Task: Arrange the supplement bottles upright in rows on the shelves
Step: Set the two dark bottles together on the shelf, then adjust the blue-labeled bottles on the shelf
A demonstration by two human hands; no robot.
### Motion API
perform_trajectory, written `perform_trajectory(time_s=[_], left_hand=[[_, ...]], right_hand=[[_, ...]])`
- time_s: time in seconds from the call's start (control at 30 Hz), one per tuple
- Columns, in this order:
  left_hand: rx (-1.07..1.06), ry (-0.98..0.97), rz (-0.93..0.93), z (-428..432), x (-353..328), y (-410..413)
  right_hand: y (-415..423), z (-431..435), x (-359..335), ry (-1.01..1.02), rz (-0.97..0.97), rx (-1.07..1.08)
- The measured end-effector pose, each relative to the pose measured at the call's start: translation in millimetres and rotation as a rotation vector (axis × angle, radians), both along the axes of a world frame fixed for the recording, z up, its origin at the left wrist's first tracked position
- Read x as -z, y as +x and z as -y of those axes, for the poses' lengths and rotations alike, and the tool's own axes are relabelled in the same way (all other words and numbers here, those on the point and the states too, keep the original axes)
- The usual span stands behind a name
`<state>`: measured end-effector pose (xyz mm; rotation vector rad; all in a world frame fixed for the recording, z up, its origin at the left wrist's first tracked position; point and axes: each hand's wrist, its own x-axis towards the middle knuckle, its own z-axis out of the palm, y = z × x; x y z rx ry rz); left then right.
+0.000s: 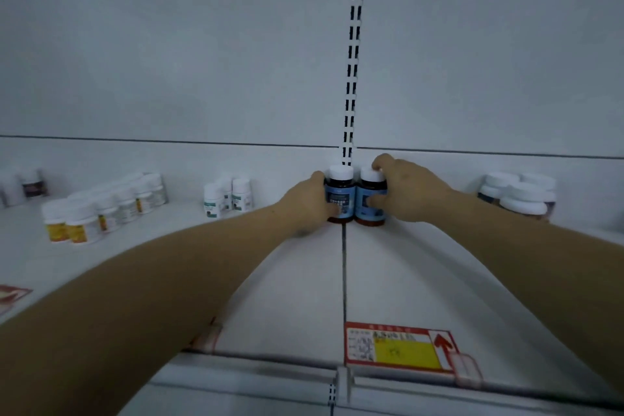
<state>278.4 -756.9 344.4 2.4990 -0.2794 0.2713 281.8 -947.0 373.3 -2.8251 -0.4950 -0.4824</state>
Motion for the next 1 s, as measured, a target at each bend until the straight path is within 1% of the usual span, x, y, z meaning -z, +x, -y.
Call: perform_trajectory(time_s=[0.13, 0.3, 0.37, 0.47, 0.53, 0.63, 0.77, 0.87, 1.0], left_hand=[[-0.039, 0.031, -0.004, 3, -4, -1], [-0.052, 0.105, -0.073, 5, -18, -13], [-0.052, 0.155, -0.018, 4, -27, -25], [-0.001, 0.220, 0.096, 6, -44, -46], [0.056, 0.225, 0.148, 15, -54, -59], [0.135, 0.201, 0.168, 37, -59, -76], [0.218, 0.149, 0.072, 73, -55, -91], [0.273, 0.138, -0.024, 101, -45, -95], [0.275, 0.149, -0.093, 142, -32, -86]], right_hand=[[0, 2, 3, 0.008, 0.010, -0.008], [-12, 4, -2, -0.030, 0.006, 0.021], [-21, 12, -14, -0.051, 0.032, 0.062], [-35, 32, -35, -0.136, 0.057, 0.144], [-45, 48, -47, -0.180, 0.041, 0.210], [-61, 75, -57, -0.174, 0.030, 0.297], [-79, 109, -57, -0.145, -0.012, 0.374], [-85, 137, -50, -0.127, -0.033, 0.378], [-82, 174, -36, -0.051, -0.080, 0.374]])
